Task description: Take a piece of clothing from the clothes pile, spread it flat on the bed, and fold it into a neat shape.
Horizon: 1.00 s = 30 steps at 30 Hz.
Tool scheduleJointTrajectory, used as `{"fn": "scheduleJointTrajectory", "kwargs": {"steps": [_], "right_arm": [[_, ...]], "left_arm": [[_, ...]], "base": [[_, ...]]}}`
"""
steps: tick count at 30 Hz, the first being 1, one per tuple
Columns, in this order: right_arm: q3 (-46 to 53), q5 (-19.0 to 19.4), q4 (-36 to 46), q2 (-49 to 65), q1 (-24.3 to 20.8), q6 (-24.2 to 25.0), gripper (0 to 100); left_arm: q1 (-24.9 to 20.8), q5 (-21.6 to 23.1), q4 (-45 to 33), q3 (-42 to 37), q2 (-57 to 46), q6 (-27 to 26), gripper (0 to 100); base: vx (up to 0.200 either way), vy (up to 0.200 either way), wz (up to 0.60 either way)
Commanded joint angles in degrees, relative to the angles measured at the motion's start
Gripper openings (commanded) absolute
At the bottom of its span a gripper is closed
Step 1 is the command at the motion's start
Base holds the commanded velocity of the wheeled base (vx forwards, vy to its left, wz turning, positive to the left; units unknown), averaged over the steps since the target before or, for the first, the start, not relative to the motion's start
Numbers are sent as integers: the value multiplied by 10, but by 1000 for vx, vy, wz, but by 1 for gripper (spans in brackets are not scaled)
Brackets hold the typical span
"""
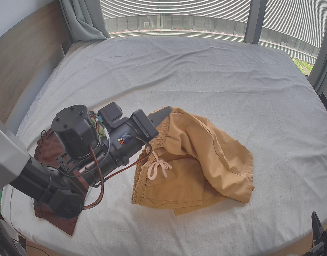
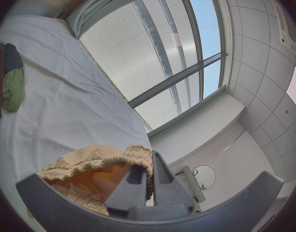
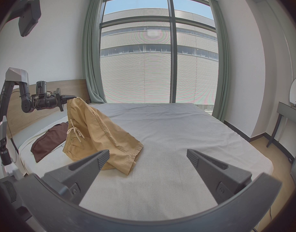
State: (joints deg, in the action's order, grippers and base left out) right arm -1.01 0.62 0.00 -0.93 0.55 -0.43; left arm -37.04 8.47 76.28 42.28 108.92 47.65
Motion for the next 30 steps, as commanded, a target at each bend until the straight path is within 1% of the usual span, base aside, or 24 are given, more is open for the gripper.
{"fn": "scheduleJointTrajectory", "kwargs": {"steps": [1,16,18,20,21,22,23,28,30], "right_arm": [[10,0,0,6,0,0,100],[10,0,0,6,0,0,100],[10,0,0,6,0,0,100],[10,0,0,6,0,0,100],[10,0,0,6,0,1,100],[10,0,0,6,0,1,100],[10,0,0,6,0,1,100],[10,1,0,6,0,1,100],[10,1,0,6,0,1,100]], "left_arm": [[28,1,19,-29,7,1,0],[92,1,122,-113,20,-7,0],[105,3,122,-126,28,-29,0],[123,15,123,-130,38,-45,0],[124,15,123,-130,39,-46,0],[137,30,123,-134,45,-56,0],[142,35,123,-139,49,-63,0],[159,39,124,-154,64,-104,0],[176,39,124,-150,71,-124,0]], "base": [[0,0,0],[0,0,0],[0,0,0],[0,0,0],[0,0,0],[0,0,0],[0,0,0],[0,0,0],[0,0,0]]}}
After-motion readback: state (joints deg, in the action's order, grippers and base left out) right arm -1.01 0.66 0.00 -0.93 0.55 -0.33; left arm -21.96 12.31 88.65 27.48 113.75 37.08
